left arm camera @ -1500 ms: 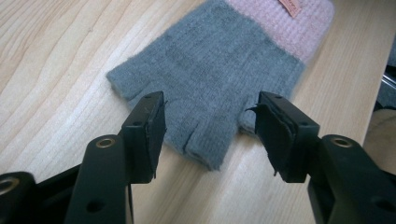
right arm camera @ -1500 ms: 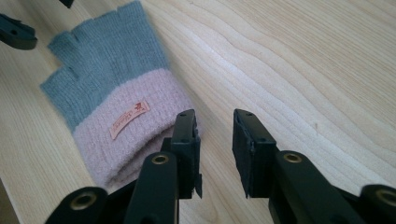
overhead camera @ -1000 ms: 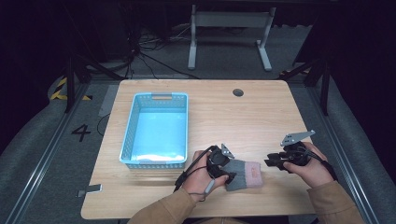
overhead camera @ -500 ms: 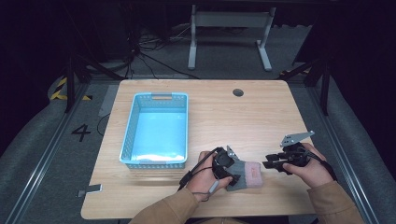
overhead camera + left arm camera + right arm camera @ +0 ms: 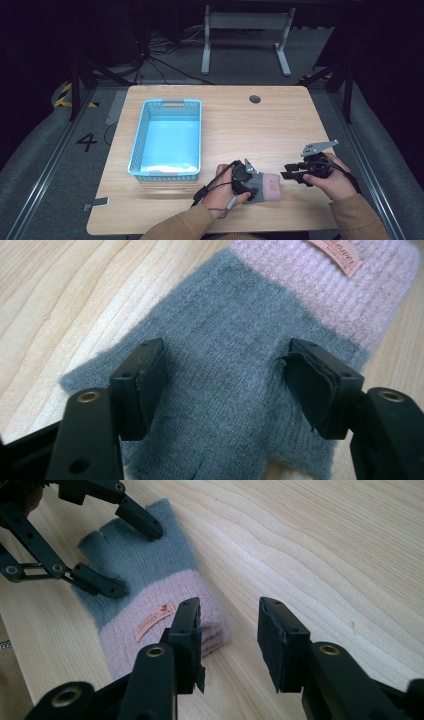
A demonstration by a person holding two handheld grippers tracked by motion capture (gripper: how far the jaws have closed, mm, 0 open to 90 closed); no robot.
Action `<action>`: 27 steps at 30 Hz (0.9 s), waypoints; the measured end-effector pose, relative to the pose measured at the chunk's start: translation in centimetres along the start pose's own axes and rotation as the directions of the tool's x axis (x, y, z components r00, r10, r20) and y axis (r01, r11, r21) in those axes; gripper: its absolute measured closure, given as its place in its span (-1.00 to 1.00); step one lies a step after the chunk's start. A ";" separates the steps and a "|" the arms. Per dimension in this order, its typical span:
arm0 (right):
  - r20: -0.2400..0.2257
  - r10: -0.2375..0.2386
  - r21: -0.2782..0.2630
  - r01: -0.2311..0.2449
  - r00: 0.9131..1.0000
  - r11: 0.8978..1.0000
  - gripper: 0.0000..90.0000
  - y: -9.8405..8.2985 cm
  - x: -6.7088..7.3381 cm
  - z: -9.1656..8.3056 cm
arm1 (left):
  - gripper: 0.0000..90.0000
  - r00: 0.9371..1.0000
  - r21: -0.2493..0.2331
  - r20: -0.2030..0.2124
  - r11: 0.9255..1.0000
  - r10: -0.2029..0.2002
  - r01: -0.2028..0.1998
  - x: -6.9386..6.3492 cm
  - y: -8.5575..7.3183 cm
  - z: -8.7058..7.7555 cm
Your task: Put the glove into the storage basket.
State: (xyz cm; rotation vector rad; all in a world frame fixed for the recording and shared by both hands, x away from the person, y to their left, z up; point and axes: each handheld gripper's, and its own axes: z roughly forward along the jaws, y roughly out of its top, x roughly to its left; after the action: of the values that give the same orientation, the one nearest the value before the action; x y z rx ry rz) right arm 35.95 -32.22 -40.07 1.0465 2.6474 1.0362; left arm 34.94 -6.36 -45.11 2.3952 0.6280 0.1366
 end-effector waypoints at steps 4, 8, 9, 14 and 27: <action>-0.001 0.002 -0.002 -0.002 1.000 1.000 0.38 0.0 0.0 0.0 | -0.16 1.000 -0.004 -0.015 1.000 0.008 -0.008 -0.3 -0.1 0.0; -0.001 0.004 -0.010 -0.004 1.000 1.000 0.38 0.0 0.0 -0.1 | 0.03 0.999 -0.006 -0.028 1.000 0.021 -0.021 -0.7 -0.2 -0.1; -0.001 0.004 -0.011 -0.004 1.000 1.000 0.38 0.0 0.0 -0.2 | 0.09 0.999 -0.001 -0.028 1.000 0.024 -0.024 -0.8 -0.2 -0.1; 0.000 0.008 -0.021 -0.008 1.000 1.000 0.39 0.0 0.0 -0.3 | 0.42 0.999 0.012 -0.023 0.999 0.044 -0.044 -1.3 0.0 -0.3; 0.005 0.011 -0.031 -0.010 1.000 0.999 0.45 -0.1 -0.5 -0.9 | 0.63 0.995 -0.024 0.024 0.995 0.100 -0.099 -0.9 0.1 -1.7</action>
State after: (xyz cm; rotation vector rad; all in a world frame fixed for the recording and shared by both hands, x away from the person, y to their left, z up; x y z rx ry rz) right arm 35.99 -33.06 -39.51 1.0568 2.6155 1.0714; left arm 33.75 -5.90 -43.61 2.4027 0.4929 0.1549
